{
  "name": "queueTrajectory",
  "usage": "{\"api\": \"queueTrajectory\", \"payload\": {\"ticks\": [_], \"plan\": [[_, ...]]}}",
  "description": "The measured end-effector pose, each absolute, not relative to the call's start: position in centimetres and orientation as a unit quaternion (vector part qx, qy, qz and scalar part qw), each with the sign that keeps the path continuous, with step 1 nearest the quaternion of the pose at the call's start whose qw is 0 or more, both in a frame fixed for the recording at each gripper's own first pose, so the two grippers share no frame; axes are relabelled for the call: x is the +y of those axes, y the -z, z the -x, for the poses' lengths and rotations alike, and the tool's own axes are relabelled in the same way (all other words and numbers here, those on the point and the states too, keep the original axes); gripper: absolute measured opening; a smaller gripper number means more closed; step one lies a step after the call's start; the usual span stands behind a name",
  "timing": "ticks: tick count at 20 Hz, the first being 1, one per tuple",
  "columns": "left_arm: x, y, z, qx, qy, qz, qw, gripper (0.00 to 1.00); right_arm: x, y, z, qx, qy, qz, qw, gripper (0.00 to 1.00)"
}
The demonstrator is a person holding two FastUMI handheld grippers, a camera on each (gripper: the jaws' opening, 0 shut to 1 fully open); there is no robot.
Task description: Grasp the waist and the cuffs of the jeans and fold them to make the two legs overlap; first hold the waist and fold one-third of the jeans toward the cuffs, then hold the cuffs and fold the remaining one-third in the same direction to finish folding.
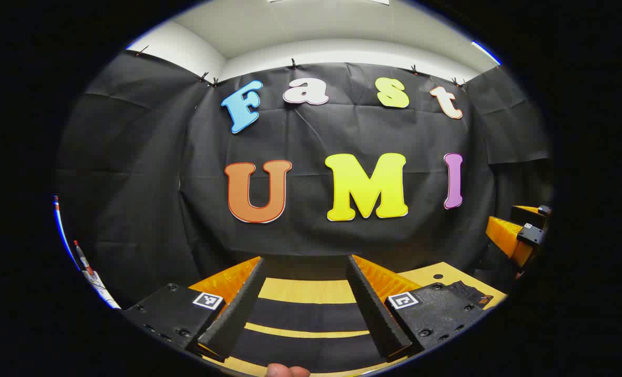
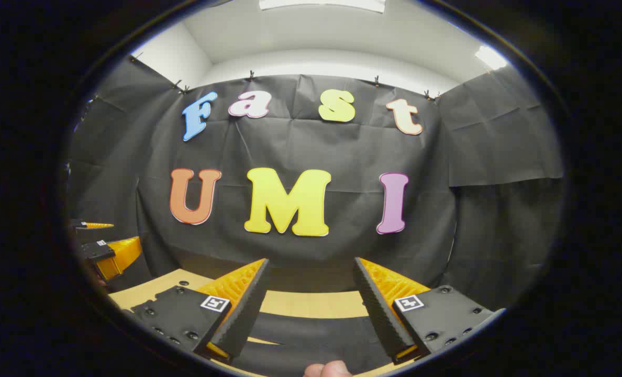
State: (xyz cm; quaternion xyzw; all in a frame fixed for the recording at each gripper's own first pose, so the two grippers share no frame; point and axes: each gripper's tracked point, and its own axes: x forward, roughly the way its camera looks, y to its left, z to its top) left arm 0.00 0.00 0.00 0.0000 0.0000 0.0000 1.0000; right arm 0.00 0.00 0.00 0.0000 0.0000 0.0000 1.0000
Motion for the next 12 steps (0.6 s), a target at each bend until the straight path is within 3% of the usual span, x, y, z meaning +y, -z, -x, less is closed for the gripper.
{"api": "queueTrajectory", "payload": {"ticks": [12], "plan": [[0.2,-0.5,-0.4,-0.006,-0.002,0.002,1.000,0.98,0.6,-0.5,-0.8,-0.012,-0.017,0.007,1.000,0.97]]}}
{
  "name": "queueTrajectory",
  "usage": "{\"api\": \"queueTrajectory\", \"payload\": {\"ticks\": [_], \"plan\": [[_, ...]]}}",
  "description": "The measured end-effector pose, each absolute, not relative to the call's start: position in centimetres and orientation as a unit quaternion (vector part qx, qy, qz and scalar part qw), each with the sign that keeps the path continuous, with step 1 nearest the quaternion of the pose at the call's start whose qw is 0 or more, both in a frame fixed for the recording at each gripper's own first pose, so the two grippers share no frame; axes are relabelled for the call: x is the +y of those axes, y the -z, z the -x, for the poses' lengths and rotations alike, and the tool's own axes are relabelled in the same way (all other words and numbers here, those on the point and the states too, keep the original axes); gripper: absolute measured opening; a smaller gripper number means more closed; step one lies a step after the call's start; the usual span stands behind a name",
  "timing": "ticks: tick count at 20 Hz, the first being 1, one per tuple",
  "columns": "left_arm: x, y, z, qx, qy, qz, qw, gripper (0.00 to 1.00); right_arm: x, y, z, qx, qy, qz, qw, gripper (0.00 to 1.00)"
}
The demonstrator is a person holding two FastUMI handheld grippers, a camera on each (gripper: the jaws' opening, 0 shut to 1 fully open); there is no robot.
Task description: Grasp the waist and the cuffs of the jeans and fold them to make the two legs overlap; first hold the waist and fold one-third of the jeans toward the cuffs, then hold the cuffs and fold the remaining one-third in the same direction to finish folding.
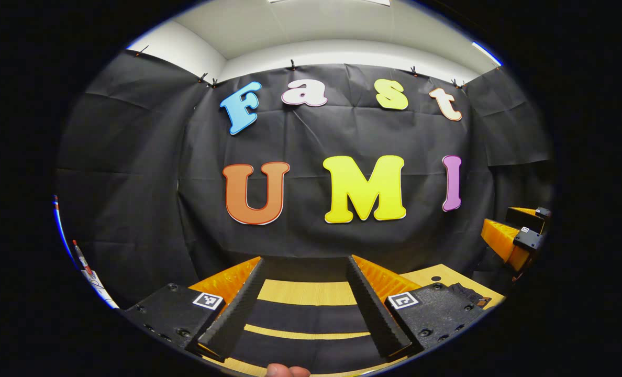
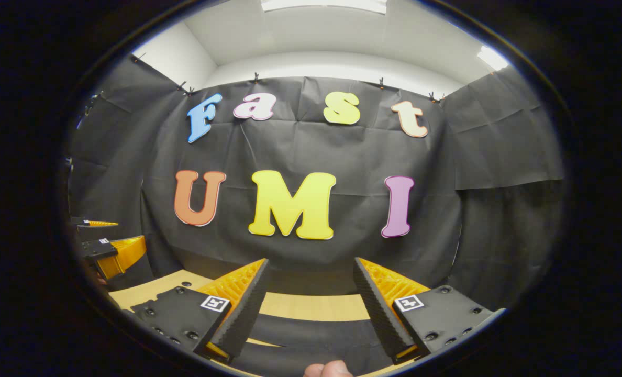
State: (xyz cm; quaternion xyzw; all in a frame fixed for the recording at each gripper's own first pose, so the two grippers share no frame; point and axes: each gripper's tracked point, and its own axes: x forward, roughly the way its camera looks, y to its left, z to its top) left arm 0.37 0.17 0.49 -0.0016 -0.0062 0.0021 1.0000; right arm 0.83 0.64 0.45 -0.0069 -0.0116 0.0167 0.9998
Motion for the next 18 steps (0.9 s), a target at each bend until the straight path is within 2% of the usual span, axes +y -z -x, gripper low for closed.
{"api": "queueTrajectory", "payload": {"ticks": [7,11,13,18], "plan": [[1.6,0.0,-1.0,-0.003,-0.014,0.001,1.000,0.98,0.9,0.4,-2.1,-0.005,-0.020,0.003,1.000,0.98],[3.7,1.3,-1.6,0.006,-0.031,0.016,0.999,0.98,-2.3,1.9,-3.3,0.019,0.007,0.010,1.000,0.99],[5.2,3.0,-1.6,0.020,-0.040,0.038,0.998,0.98,-5.5,3.3,-3.6,0.039,0.033,0.016,0.999,0.96],[11.4,11.3,-1.0,0.126,-0.113,0.120,0.978,0.99,-14.8,9.2,-3.1,0.124,0.092,-0.005,0.988,0.97]]}}
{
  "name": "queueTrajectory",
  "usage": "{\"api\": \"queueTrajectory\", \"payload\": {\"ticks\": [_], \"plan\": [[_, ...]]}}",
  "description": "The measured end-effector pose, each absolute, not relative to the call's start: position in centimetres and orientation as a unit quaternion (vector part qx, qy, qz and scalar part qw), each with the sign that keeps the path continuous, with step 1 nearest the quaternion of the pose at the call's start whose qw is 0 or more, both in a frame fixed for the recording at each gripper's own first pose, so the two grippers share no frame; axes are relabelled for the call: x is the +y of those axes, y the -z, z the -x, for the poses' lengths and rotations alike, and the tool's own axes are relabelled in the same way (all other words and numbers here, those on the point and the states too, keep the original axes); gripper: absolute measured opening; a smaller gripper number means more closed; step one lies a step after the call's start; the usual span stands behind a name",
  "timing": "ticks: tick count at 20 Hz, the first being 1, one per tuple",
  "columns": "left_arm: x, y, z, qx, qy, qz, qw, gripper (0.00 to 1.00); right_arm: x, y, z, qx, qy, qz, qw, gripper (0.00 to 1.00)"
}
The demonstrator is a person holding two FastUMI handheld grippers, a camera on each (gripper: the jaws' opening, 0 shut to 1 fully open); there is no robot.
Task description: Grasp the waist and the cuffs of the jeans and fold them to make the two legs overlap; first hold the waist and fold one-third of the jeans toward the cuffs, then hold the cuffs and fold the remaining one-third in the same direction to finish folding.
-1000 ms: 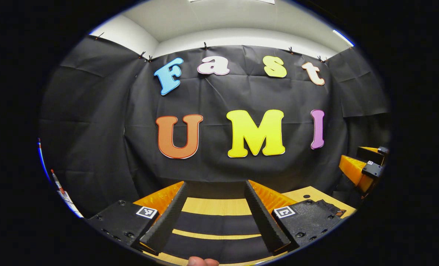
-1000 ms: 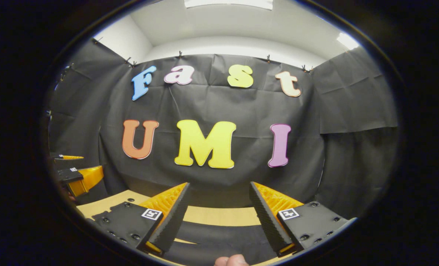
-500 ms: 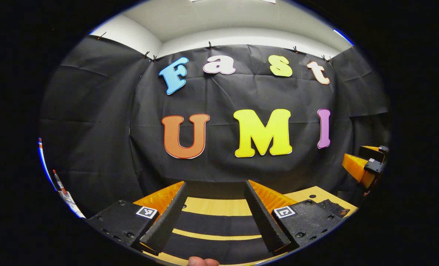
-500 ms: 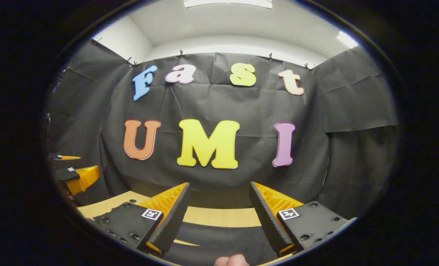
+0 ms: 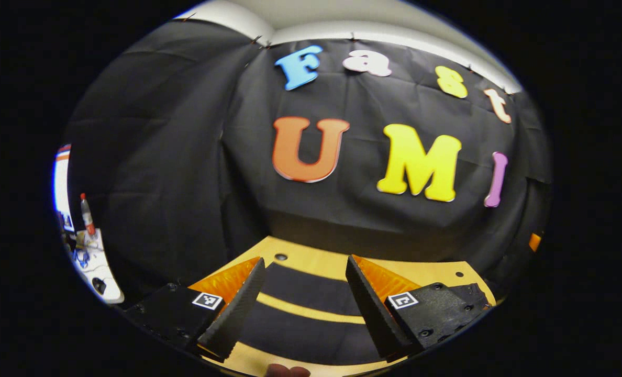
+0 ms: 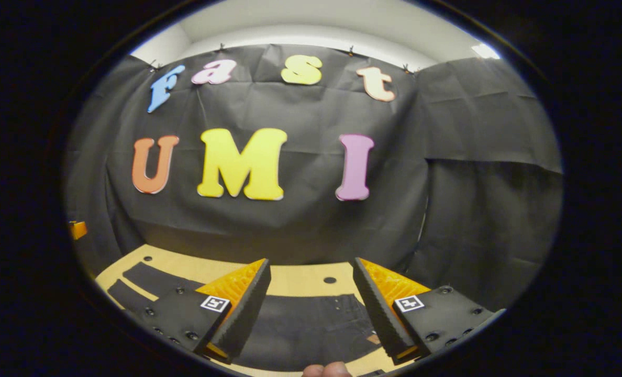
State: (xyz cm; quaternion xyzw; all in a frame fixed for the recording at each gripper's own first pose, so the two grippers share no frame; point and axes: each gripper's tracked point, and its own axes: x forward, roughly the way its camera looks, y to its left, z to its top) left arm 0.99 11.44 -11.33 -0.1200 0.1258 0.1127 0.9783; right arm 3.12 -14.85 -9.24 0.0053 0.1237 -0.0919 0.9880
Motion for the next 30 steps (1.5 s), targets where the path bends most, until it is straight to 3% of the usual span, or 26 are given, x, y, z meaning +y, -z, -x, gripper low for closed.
{"api": "queueTrajectory", "payload": {"ticks": [4,10,19,23,24,25,26,27,30], "plan": [[15.7,18.5,0.9,0.205,-0.162,0.186,0.947,0.99,-22.3,18.0,-0.5,0.241,0.139,-0.055,0.959,0.97],[19.1,27.5,4.1,0.298,-0.246,0.363,0.848,0.99,-27.4,27.8,1.5,0.339,0.179,-0.138,0.913,0.97],[21.7,34.7,3.7,0.331,-0.307,0.505,0.736,1.00,-31.5,36.6,3.2,0.424,0.225,-0.238,0.844,0.99],[21.8,36.3,2.8,0.339,-0.318,0.525,0.713,0.99,-31.5,37.9,2.7,0.435,0.228,-0.249,0.835,0.99],[21.8,36.5,2.6,0.339,-0.320,0.525,0.712,0.99,-31.4,38.3,2.5,0.439,0.227,-0.252,0.832,0.94],[21.9,36.5,1.9,0.336,-0.318,0.522,0.717,0.99,-31.3,38.7,2.6,0.443,0.227,-0.255,0.829,0.99],[21.7,36.6,1.6,0.340,-0.316,0.518,0.719,0.99,-31.4,39.0,2.5,0.447,0.232,-0.257,0.825,0.94],[21.8,36.5,1.2,0.340,-0.316,0.512,0.723,0.99,-31.4,39.3,2.5,0.449,0.235,-0.260,0.822,1.00],[21.6,36.6,0.3,0.348,-0.316,0.500,0.727,0.99,-31.8,40.3,1.4,0.450,0.245,-0.260,0.819,0.99]]}}
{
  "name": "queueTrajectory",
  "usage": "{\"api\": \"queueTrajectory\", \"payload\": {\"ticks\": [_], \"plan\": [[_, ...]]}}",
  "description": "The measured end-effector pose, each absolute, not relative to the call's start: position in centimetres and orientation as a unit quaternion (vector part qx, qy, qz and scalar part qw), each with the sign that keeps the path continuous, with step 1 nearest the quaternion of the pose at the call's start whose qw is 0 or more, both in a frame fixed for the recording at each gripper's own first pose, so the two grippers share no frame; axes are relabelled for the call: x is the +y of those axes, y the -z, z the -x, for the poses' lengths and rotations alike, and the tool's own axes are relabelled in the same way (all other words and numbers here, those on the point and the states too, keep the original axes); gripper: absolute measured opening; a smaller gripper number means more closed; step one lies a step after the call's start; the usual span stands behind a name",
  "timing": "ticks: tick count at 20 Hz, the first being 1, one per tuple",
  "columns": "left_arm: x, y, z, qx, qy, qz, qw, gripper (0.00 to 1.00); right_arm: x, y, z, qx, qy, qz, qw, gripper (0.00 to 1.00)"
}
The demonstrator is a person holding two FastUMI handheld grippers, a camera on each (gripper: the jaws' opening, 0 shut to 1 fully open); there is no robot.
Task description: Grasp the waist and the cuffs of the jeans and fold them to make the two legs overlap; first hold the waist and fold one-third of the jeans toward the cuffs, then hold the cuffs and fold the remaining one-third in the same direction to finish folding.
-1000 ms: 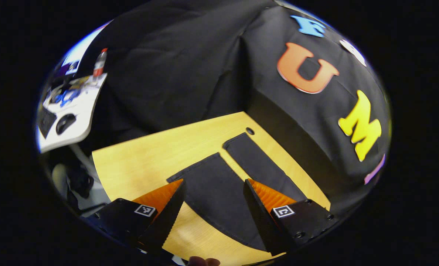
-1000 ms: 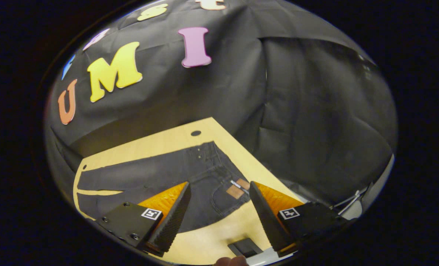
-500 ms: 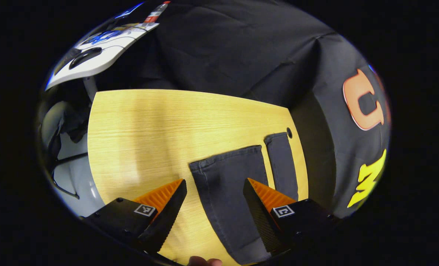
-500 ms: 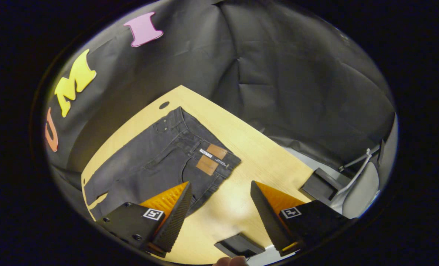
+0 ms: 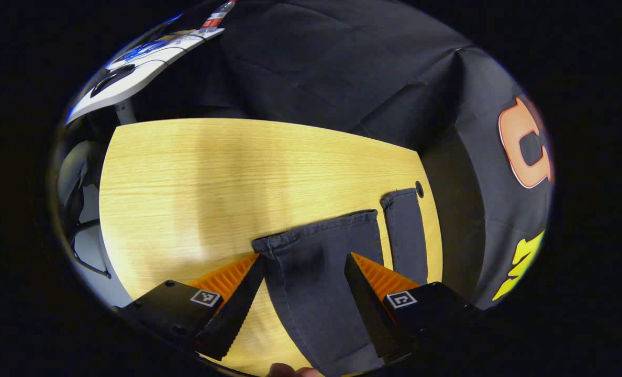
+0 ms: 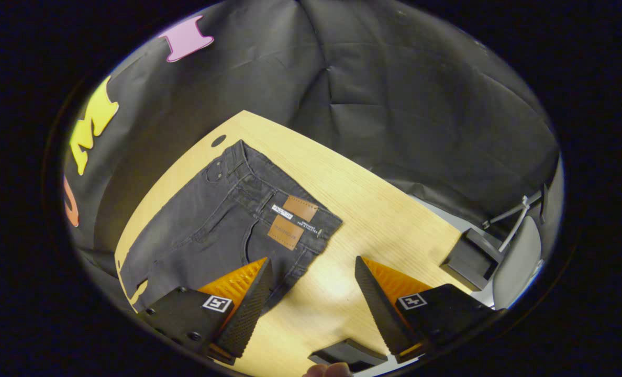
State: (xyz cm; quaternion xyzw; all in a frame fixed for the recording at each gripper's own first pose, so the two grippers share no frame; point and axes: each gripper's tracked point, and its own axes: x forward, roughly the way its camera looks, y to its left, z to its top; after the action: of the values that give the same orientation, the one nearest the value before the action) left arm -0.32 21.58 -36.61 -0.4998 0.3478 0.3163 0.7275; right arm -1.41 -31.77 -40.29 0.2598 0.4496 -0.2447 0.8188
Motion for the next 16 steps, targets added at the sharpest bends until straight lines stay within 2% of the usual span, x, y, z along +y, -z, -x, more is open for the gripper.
{"api": "queueTrajectory", "payload": {"ticks": [5,6,8,9,11,12,13,14,15,16], "plan": [[21.1,36.7,-0.7,0.356,-0.305,0.493,0.733,1.00,-31.9,41.2,-0.9,0.449,0.260,-0.246,0.819,1.00],[21.1,36.8,-0.6,0.360,-0.308,0.491,0.731,0.98,-31.6,41.4,-1.4,0.446,0.262,-0.251,0.818,1.00],[20.3,37.0,-1.4,0.363,-0.292,0.505,0.727,1.00,-31.1,41.5,-2.1,0.449,0.277,-0.249,0.812,1.00],[19.9,37.1,-1.9,0.367,-0.290,0.506,0.725,0.87,-31.1,41.6,-2.5,0.451,0.289,-0.238,0.810,0.99],[19.7,37.7,-2.2,0.377,-0.291,0.498,0.725,0.78,-31.0,42.2,-2.5,0.469,0.305,-0.194,0.806,0.99],[19.6,37.9,-2.4,0.379,-0.290,0.497,0.724,0.68,-30.7,42.4,-2.3,0.482,0.306,-0.162,0.805,0.99],[19.7,37.8,-2.2,0.381,-0.289,0.498,0.723,0.65,-30.6,42.3,-2.9,0.477,0.301,-0.150,0.812,0.99],[19.8,38.0,-2.2,0.382,-0.292,0.498,0.722,0.57,-30.6,42.1,-2.8,0.474,0.304,-0.154,0.812,1.00],[20.1,38.4,-1.7,0.386,-0.304,0.496,0.716,0.61,-30.5,42.2,-2.8,0.470,0.310,-0.166,0.810,0.89],[20.3,38.6,-1.6,0.387,-0.309,0.498,0.712,0.27,-30.5,42.2,-2.7,0.471,0.307,-0.164,0.810,0.87]]}}
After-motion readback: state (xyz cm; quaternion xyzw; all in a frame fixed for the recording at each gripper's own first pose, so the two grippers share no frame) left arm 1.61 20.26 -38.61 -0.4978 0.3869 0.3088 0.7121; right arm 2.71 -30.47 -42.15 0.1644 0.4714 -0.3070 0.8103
